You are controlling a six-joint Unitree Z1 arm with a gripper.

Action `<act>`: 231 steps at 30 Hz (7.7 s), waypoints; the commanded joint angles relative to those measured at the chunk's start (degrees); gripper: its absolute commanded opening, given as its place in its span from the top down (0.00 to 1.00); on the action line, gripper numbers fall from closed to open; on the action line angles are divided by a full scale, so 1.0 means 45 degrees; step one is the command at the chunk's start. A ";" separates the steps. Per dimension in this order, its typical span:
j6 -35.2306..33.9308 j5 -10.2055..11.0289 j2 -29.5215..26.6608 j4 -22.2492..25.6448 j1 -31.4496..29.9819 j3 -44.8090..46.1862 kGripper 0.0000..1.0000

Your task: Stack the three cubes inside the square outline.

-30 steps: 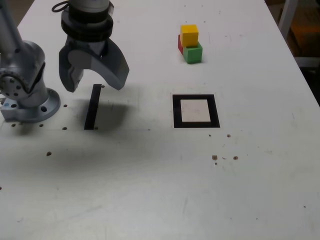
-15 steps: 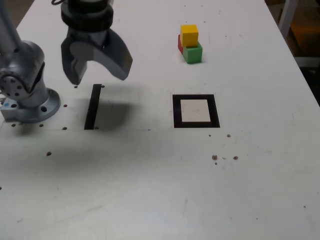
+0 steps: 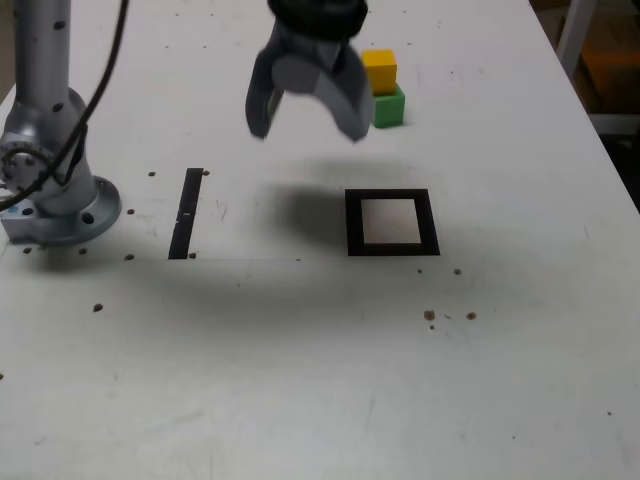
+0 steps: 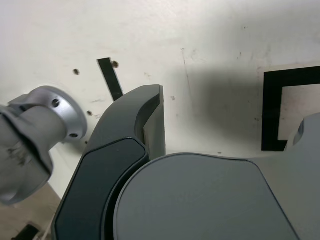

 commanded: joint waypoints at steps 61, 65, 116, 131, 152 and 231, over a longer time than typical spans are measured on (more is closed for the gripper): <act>0.2174 0.0940 0.4714 0.2280 0.4608 -0.7369 0.03; 0.2184 0.0886 0.5065 0.2241 0.4635 -0.7353 0.09; 0.1028 0.0917 0.6914 0.2566 0.0593 -0.9842 0.76; 0.1358 0.1224 0.6215 0.0853 0.0815 -0.7656 0.22; 0.1536 0.2293 0.3384 0.2489 0.3701 -0.7552 0.00; 0.1657 0.2218 0.4558 0.1945 0.4724 -0.8040 0.76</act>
